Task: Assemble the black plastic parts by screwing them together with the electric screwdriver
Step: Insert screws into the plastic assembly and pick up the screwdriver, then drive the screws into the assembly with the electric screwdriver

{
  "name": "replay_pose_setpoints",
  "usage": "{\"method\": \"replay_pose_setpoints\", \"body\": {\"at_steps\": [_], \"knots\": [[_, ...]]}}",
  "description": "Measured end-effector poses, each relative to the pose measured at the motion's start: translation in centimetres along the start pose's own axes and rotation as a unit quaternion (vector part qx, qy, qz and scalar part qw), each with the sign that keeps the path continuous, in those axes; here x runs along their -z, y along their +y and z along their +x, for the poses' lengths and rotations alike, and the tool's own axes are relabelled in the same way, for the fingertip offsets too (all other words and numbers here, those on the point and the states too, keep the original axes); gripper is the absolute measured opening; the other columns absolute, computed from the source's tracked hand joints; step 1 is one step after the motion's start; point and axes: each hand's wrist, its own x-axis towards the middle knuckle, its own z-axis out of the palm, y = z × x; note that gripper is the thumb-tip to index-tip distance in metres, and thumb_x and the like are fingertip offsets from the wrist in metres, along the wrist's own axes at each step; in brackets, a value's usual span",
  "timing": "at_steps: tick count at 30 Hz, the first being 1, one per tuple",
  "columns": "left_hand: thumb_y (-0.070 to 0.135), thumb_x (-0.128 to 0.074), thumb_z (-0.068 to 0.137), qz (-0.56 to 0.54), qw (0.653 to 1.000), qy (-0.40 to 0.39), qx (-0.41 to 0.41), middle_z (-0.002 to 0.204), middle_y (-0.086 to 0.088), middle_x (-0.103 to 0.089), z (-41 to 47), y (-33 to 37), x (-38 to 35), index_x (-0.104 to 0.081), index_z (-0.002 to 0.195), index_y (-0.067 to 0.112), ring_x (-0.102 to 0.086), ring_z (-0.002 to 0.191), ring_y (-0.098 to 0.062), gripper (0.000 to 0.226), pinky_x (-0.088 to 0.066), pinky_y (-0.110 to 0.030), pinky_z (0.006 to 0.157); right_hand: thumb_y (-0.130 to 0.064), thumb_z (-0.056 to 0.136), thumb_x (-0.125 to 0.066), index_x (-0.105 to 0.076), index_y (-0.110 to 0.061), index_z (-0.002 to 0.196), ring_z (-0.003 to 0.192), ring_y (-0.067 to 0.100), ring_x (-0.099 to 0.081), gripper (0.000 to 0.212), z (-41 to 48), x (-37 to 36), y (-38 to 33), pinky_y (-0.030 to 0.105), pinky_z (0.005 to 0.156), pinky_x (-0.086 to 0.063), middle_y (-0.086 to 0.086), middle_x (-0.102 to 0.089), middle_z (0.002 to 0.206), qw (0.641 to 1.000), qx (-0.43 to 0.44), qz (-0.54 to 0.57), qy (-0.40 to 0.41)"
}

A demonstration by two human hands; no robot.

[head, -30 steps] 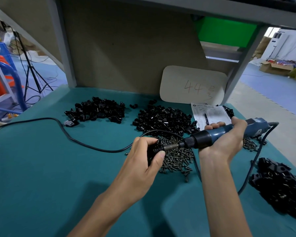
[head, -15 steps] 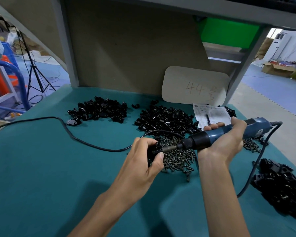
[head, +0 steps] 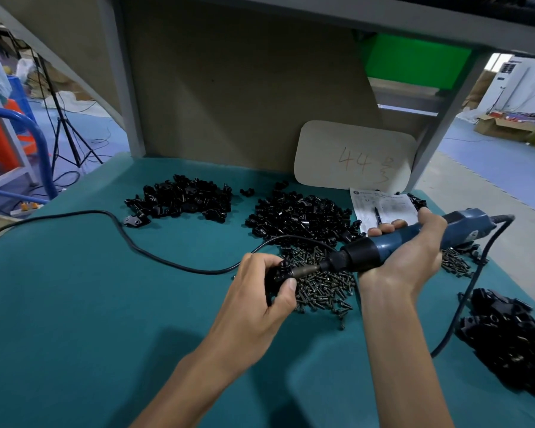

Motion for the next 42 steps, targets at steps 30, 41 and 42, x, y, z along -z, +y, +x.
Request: {"method": "replay_pose_setpoints", "body": {"at_steps": [30, 41, 42], "knots": [[0.025, -0.071, 0.089, -0.505, 0.808, -0.113, 0.283, 0.094, -0.024, -0.069, 1.3, -1.7, 2.6, -0.067, 0.100, 0.005, -0.065, 0.069, -0.026, 0.024, -0.058, -0.031, 0.059, -0.036, 0.093, -0.073, -0.027, -0.026, 0.158, 0.146, 0.035, -0.029, 0.080, 6.6, 12.6, 1.5, 0.049, 0.118, -0.028, 0.014, -0.036, 0.158, 0.606, 0.175, -0.766, -0.127], [0.066, -0.048, 0.094, -0.367, 0.837, -0.263, 0.309, 0.090, -0.021, -0.071, 0.8, -1.8, 1.9, -0.061, 0.111, 0.011, -0.068, 0.065, -0.029, 0.060, -0.055, -0.031, 0.053, -0.010, 0.089, -0.072, -0.070, -0.015, 0.120, 0.106, 0.009, -0.069, 0.032, -1.8, 7.8, 2.9, 0.023, 0.094, -0.051, 0.002, -0.076, 0.115, 0.717, -0.052, -0.428, -0.547], [0.073, -0.053, 0.088, -0.324, 0.879, -0.215, 0.275, 0.091, -0.015, -0.071, 0.6, -2.2, 1.6, -0.060, 0.112, 0.015, -0.068, 0.069, -0.028, 0.063, -0.057, -0.034, 0.059, -0.009, 0.087, -0.072, -0.070, -0.011, 0.118, 0.103, 0.011, -0.069, 0.031, -1.8, 8.0, 3.5, 0.025, 0.092, -0.053, 0.006, -0.077, 0.111, 0.737, -0.061, -0.417, -0.529]]}}
